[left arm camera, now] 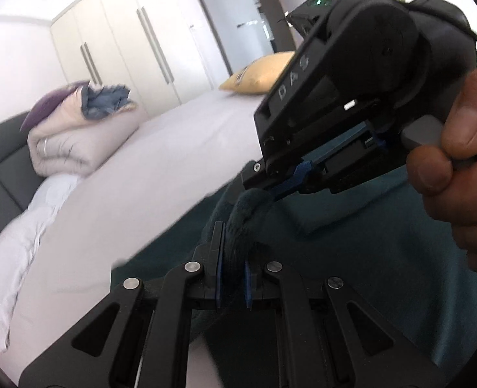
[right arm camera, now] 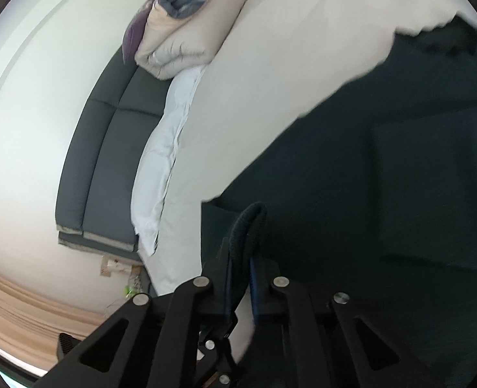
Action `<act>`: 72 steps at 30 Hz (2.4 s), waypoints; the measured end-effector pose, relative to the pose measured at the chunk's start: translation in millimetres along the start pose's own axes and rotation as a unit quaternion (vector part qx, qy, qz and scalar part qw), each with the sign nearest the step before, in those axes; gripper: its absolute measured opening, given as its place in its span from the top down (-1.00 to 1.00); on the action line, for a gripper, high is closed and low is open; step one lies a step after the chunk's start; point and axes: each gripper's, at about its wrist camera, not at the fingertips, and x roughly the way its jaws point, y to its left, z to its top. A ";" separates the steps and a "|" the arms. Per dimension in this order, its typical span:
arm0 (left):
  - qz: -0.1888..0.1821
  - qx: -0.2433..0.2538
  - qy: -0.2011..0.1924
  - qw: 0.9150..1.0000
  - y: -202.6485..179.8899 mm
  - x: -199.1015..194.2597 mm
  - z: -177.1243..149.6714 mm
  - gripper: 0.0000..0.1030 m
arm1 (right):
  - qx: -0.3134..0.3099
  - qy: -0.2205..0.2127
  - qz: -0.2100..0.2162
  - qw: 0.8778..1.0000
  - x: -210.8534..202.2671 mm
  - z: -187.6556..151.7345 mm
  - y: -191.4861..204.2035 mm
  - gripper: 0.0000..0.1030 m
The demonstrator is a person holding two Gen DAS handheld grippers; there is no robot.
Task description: Fold small clothes
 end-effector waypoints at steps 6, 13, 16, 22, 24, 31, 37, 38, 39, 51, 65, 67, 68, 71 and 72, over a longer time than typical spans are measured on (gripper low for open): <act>-0.029 0.029 -0.009 0.999 -34.9 1.5 60.0 0.83 | -0.021 -0.040 -0.026 0.999 -58.6 22.8 -13.3 0.83; -0.117 -0.008 0.016 0.993 -64.4 6.1 94.4 0.82 | -0.038 -0.059 -0.068 0.995 -113.9 43.8 -36.5 0.82; -0.183 -0.087 0.033 0.979 -45.9 9.6 89.1 0.82 | -0.034 -0.065 -0.092 0.993 -129.7 50.2 -54.9 0.82; -0.164 -0.290 0.080 0.939 85.5 65.1 52.7 0.82 | 0.010 -0.081 -0.120 0.989 -160.8 53.7 -109.8 0.82; -0.158 -0.362 0.085 0.915 127.3 86.3 45.7 0.82 | 0.025 -0.087 -0.126 0.988 -164.8 55.3 -123.0 0.82; -0.175 -0.314 0.123 0.925 129.1 116.4 45.1 0.82 | 0.048 -0.085 -0.142 0.985 -155.3 56.1 -143.2 0.82; -0.167 -0.243 0.195 0.936 107.1 156.8 12.0 0.82 | 0.056 -0.086 -0.141 0.985 -155.8 51.6 -146.2 0.82; -0.161 -0.232 0.204 0.937 103.7 167.6 6.8 0.82 | 0.057 -0.084 -0.142 0.985 -156.4 49.9 -147.0 0.81; -0.159 -0.228 0.198 0.940 105.7 172.4 5.6 0.82 | 0.059 -0.081 -0.145 0.984 -154.8 48.5 -148.1 0.78; -0.149 -0.218 0.193 0.945 117.5 179.1 -2.9 0.82 | 0.049 -0.051 -0.154 0.986 -135.7 18.9 -144.3 0.75; -0.128 -0.182 0.182 0.958 122.0 166.4 -0.9 0.82 | 0.075 -0.073 -0.166 0.981 -153.0 6.2 -152.6 0.81; -0.116 -0.177 0.163 0.964 119.7 146.1 7.0 0.82 | 0.071 -0.076 -0.171 0.980 -154.9 3.3 -149.9 0.79; -0.124 -0.171 0.148 0.966 115.3 134.5 12.0 0.82 | 0.071 -0.079 -0.171 0.980 -156.8 2.9 -150.5 0.77; -0.140 -0.123 0.148 0.971 89.8 119.4 19.3 0.82 | 0.079 -0.095 -0.173 0.977 -161.3 6.1 -156.5 0.78; -0.141 -0.109 0.160 0.971 82.6 123.1 17.0 0.82 | 0.080 -0.098 -0.173 0.977 -161.5 7.6 -158.0 0.80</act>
